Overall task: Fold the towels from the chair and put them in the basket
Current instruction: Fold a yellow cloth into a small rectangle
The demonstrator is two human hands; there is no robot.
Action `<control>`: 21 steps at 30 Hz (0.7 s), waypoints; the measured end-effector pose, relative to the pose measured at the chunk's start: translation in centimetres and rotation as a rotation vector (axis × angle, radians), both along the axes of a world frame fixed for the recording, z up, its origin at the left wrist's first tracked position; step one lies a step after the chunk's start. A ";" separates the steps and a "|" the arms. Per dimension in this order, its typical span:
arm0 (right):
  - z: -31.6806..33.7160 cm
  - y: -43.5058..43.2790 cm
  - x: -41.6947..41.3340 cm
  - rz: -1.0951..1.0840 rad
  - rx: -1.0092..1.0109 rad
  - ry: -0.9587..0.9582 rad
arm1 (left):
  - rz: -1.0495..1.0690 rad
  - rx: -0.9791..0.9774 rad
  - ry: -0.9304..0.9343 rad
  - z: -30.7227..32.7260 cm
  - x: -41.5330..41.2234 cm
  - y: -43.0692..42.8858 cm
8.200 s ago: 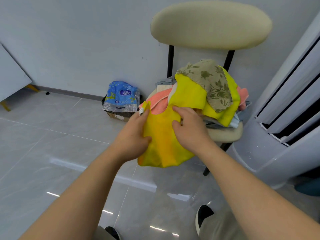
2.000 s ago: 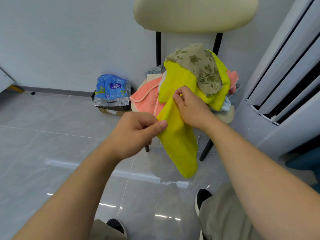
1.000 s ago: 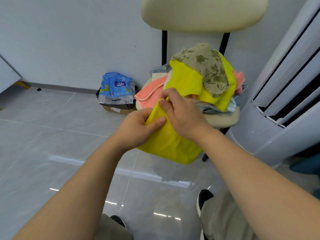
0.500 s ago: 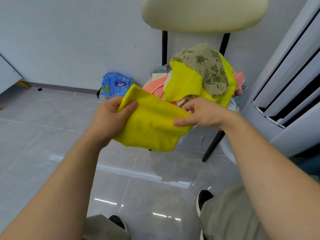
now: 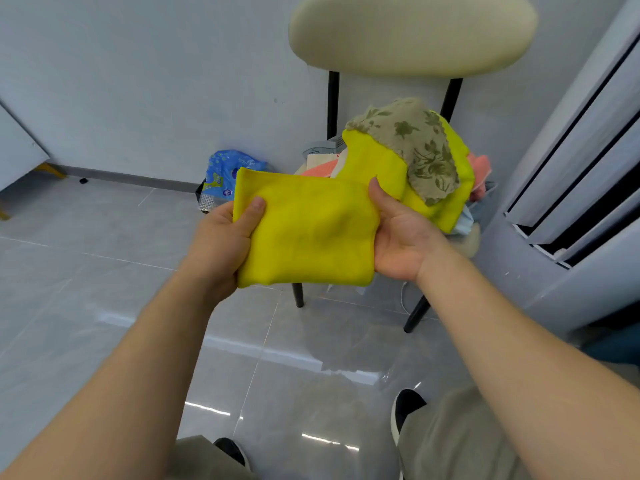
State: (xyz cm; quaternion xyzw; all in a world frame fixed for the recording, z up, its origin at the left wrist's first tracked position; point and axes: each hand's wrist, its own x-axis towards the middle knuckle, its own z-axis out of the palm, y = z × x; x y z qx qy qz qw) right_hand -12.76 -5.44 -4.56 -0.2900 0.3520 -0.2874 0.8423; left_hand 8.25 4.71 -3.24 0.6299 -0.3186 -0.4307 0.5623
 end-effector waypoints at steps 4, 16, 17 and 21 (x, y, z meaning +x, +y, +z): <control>-0.7 0.1 0.5 0.021 -0.055 0.071 | 0.035 -0.006 -0.018 -0.3 -0.1 -0.2; -1.6 -0.6 0.4 -0.079 -0.660 0.703 | -0.006 0.268 0.128 -0.3 0.2 -0.3; -1.6 -0.8 0.2 -0.048 -0.568 0.671 | -0.019 0.332 0.171 -0.3 0.4 -0.2; -1.3 -1.3 -0.9 0.082 -0.252 0.411 | -0.044 0.451 0.270 -0.1 1.1 0.2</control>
